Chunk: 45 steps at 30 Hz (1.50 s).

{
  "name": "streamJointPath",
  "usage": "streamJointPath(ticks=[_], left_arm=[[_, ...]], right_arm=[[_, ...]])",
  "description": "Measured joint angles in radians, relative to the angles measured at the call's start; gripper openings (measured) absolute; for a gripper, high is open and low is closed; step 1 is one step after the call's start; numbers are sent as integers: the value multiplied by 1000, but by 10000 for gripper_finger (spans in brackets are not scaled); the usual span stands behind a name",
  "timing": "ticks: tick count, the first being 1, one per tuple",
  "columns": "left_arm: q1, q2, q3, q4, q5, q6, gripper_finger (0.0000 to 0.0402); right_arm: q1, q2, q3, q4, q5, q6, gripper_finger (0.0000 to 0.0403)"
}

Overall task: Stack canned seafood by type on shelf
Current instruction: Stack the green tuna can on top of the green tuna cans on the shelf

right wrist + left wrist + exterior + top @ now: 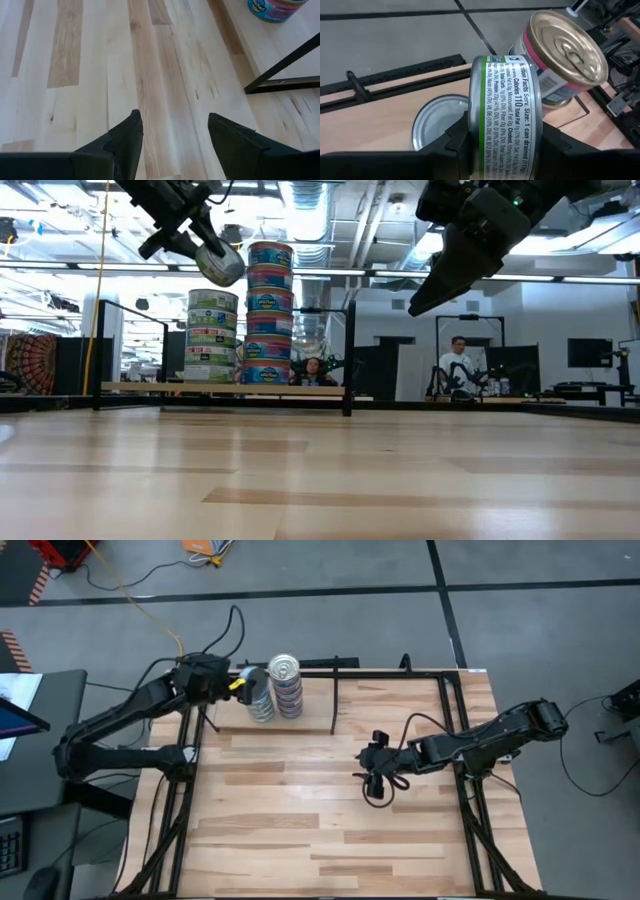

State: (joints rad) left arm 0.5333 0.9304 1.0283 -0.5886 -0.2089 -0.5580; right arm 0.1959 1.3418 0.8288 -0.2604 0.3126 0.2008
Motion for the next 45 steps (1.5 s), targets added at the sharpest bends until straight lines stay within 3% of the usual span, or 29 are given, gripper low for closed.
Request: streamJointPath(ticks=[9,20,26,32,45], left_arm=[[12,19,0,11,21,0,139],[12,18,0,-11,-1,-12,200],[32,18,0,-20,7,-4,187],[101,17,1,-19,100,1,129],[308,22,1,11,427,48,138]], right_arm=[[0,0,0,1,0,1,253],[0,0,0,10,0,3,253],[0,0,0,13,0,3,253],[0,0,0,16,0,2,253],[0,0,0,16,0,1,253]])
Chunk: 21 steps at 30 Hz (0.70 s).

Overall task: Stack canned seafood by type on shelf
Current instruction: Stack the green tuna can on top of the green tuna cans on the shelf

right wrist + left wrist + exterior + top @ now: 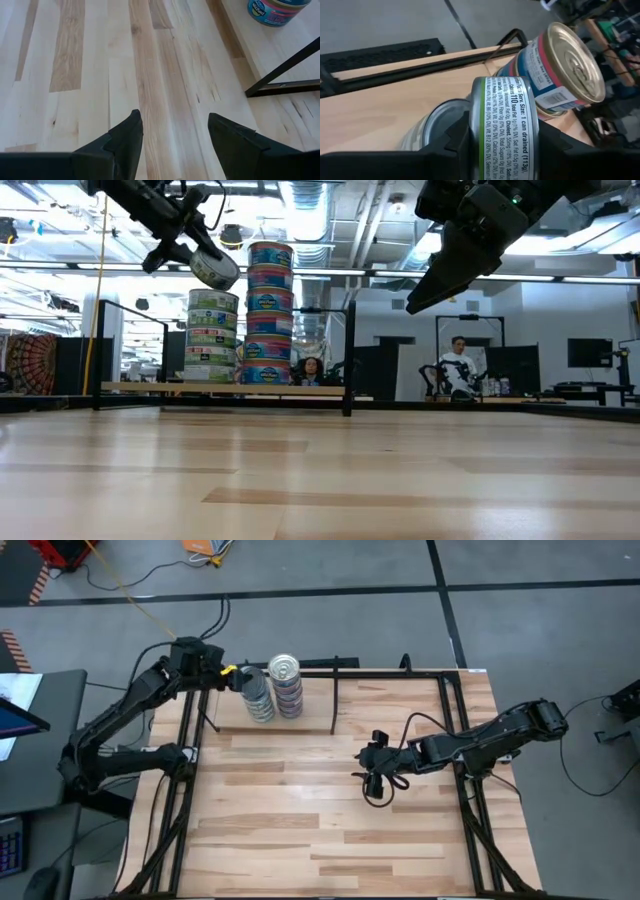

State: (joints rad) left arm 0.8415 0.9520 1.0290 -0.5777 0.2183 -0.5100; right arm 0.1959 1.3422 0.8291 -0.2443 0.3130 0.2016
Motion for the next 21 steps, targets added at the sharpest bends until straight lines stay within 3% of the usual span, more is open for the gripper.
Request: streamJointPath(ticks=[11,21], left_arm=[[24,67,0,12,147,21,145],[24,67,1,1,123,43,146]], right_arm=[[0,0,0,0,0,1,253],[0,0,0,0,0,7,253]])
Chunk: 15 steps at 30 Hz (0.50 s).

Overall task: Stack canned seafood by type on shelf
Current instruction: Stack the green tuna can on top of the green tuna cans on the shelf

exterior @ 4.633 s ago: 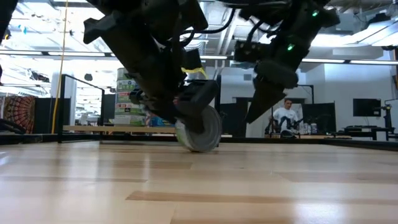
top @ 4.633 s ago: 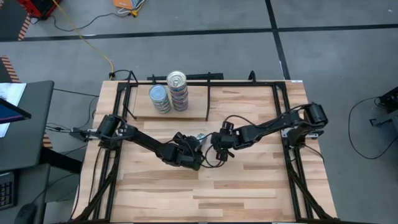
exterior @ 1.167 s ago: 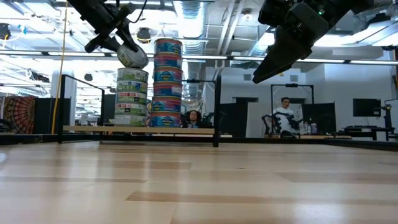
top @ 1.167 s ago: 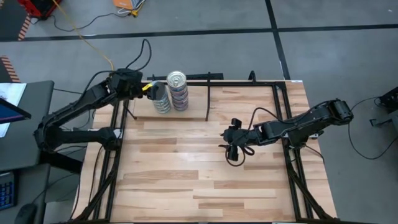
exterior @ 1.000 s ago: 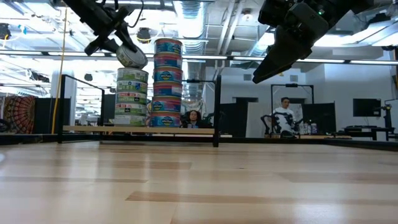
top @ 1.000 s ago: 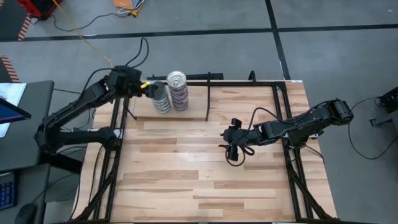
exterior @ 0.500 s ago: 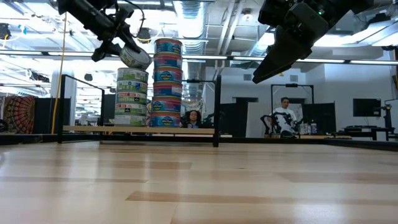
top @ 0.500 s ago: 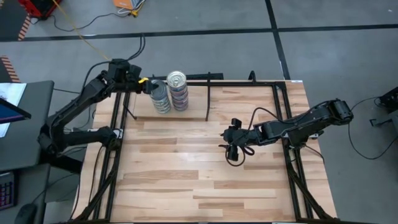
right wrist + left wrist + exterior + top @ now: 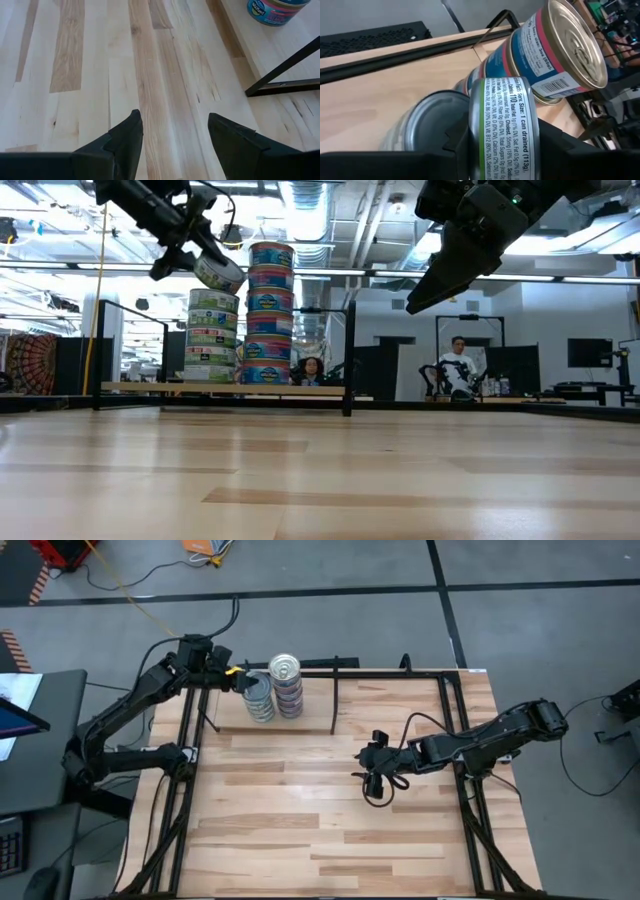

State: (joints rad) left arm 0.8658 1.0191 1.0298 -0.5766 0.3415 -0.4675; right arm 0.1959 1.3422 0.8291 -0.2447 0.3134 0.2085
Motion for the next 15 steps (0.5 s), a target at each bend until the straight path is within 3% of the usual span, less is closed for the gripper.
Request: streamJointPath(ticks=[15], left_arm=[[0,-1,18,-15,-67,67,240]], right_arm=[[0,0,0,0,0,1,253]])
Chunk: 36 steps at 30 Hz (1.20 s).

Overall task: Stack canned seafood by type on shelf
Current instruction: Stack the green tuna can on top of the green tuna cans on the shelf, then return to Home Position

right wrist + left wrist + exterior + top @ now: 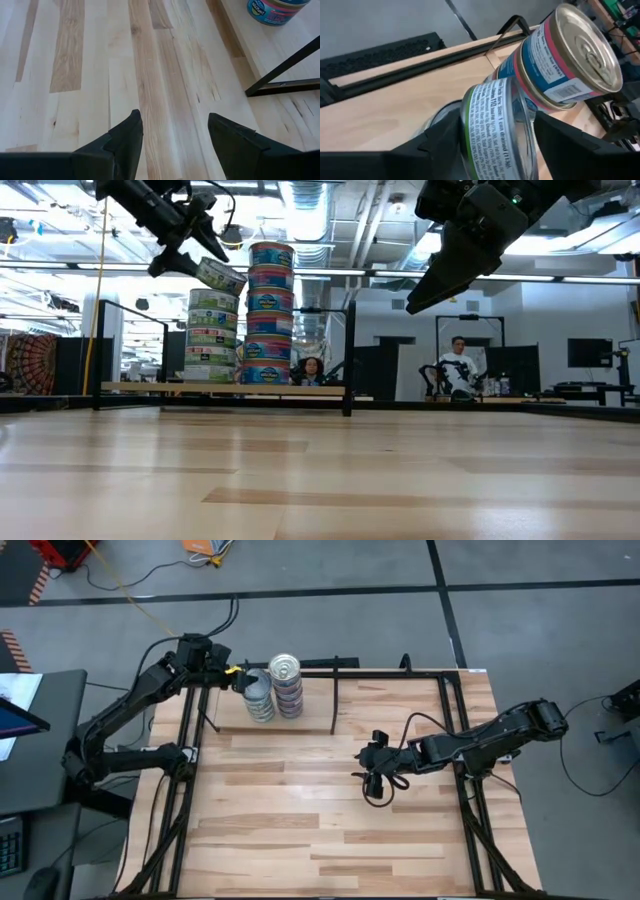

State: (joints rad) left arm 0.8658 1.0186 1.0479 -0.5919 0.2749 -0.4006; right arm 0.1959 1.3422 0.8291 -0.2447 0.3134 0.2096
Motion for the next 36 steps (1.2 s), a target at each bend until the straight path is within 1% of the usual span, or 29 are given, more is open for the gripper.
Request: streamJointPath(ticks=[2,4,7,10,16,19,22,24,27,30,33,36], left_arm=[[0,0,4,-4,-12,7,252],[0,0,4,-31,-45,23,262],[0,0,4,-79,-122,60,264],[0,-6,4,-82,-152,90,264],[1,-86,4,26,-188,181,264],[-28,-158,4,80,-192,243,264],[-128,-231,-3,85,-202,339,264],[-223,-274,-25,78,-237,355,264],[-375,-339,-71,97,-324,355,264],[-537,-384,-134,127,-374,333,264],[-672,-412,-216,162,-399,327,264],[-775,-438,-287,207,-387,313,264]], right_arm=[[0,0,0,0,0,0,253],[0,0,0,0,0,0,253],[0,0,0,0,0,0,253],[0,0,0,0,0,0,253],[0,-2,0,-6,0,-1,253],[0,-49,0,-26,0,-26,253],[0,-140,1,-9,0,-48,247],[0,-194,2,-5,0,-60,242],[0,-255,2,8,2,-78,233],[0,-289,2,29,3,-84,227],[1,-306,-2,28,3,-82,224],[0,-339,-49,94,2,-80,224]])
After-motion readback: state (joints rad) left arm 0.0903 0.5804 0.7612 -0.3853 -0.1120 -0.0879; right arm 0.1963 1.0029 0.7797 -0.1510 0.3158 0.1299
